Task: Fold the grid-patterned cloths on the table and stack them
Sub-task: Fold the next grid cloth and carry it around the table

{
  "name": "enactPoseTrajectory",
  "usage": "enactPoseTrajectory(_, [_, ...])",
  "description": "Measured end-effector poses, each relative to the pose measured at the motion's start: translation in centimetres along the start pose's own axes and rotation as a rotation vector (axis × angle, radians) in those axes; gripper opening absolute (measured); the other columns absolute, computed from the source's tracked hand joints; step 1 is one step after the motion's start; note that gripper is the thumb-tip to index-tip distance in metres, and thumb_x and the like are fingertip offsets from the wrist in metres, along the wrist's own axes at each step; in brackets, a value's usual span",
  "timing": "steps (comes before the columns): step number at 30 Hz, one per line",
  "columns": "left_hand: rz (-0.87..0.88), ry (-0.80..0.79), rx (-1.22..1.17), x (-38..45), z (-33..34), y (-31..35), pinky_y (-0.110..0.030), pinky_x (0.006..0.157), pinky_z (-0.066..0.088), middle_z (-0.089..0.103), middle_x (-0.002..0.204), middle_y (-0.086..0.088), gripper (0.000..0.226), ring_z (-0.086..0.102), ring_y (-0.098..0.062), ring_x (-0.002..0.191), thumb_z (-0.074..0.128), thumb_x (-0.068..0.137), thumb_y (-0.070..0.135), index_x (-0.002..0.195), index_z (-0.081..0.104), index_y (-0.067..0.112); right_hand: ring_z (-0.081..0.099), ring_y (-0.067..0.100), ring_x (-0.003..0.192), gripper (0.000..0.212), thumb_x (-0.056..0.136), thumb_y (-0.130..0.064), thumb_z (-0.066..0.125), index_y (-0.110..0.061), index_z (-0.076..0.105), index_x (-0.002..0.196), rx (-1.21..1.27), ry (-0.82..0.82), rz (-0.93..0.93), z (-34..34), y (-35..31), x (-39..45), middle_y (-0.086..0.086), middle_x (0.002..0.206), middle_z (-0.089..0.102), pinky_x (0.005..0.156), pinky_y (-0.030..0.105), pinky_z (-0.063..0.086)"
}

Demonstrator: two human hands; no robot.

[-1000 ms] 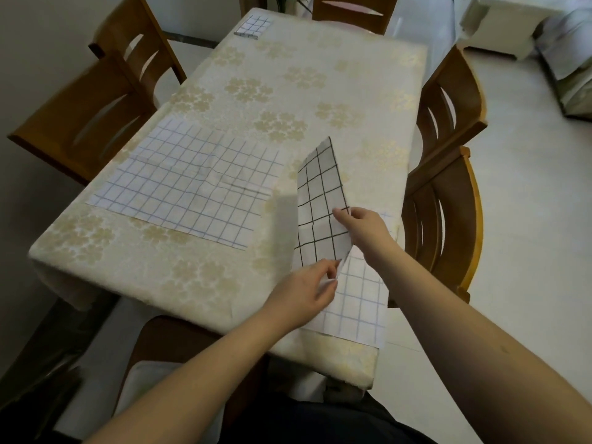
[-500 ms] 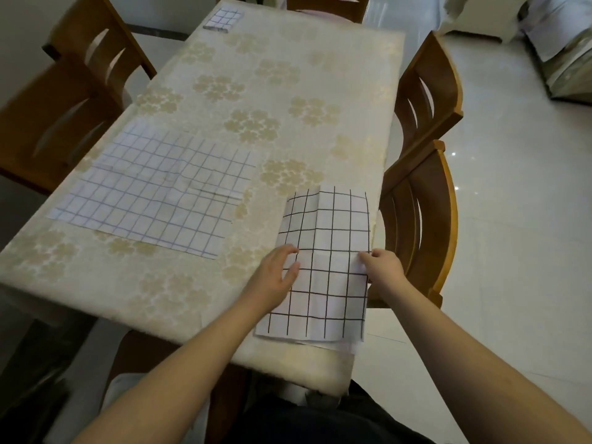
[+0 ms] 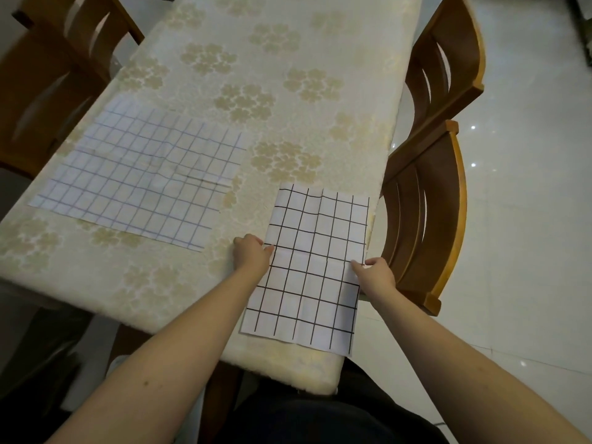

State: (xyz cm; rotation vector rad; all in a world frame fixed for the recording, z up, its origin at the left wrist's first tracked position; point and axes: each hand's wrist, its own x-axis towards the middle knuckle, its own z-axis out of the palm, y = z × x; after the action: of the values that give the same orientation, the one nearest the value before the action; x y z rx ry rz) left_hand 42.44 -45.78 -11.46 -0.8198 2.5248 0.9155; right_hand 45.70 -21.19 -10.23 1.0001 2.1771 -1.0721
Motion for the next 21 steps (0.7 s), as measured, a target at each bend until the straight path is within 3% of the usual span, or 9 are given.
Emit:
enactPoseTrajectory(3, [-0.065,-0.01,0.02,0.2,0.2,0.5,-0.039,0.087,0.053,0.036,0.128,-0.015,0.028,0.06,-0.034,0.096,0.069,0.09,0.021,0.109,0.062,0.002,0.062,0.027,0.091,0.039,0.086,-0.039,0.068,-0.015,0.05,0.11,0.007,-0.004,0.019,0.0,0.1,0.5,0.01,0.104,0.059,0.076,0.039,0.057])
enactPoseTrajectory(7, [-0.066,0.01,0.006,0.1,0.5,0.6,-0.037,0.084,0.052,0.035,0.127,-0.014,0.022,0.059,-0.032,0.094,0.068,0.09,0.016,0.106,0.058,0.003,0.061,0.027,0.089,0.035,0.086,-0.037,0.07,-0.016,0.048,0.105,0.028,0.0,0.013,0.1,0.3,0.8,0.009,0.103,0.057,0.066,0.034,0.053])
enactPoseTrajectory(11, [-0.058,0.055,0.0,-0.3,0.9,0.6,-0.038,0.088,0.052,0.037,0.129,-0.015,0.034,0.058,-0.032,0.1,0.068,0.09,0.014,0.118,0.052,0.002,0.061,0.028,0.089,0.032,0.086,-0.033,0.071,-0.017,0.048,0.102,0.07,0.037,0.038,0.4,0.3,0.8,0.008,0.099,0.056,0.079,0.042,0.058])
enactPoseTrajectory(18, [-0.135,-0.028,0.1,0.1,0.5,1.0,-0.041,0.09,0.053,0.039,0.132,-0.018,0.036,0.06,-0.033,0.098,0.064,0.093,0.026,0.12,0.062,0.002,0.06,0.026,0.084,0.021,0.089,-0.025,0.067,-0.017,0.051,0.099,0.075,0.07,0.034,0.8,0.3,0.3,0.006,0.095,0.055,0.079,0.041,0.058])
enactPoseTrajectory(21, [-0.085,-0.067,0.069,0.1,-0.4,0.9,-0.033,0.081,0.05,0.05,0.129,-0.015,0.027,0.061,-0.031,0.098,0.064,0.092,0.023,0.113,0.068,0.006,0.059,0.025,0.078,0.014,0.088,-0.023,0.066,-0.017,0.053,0.087,0.089,0.062,0.029,0.8,0.4,0.1,0.005,0.087,0.055,0.08,0.047,0.059])
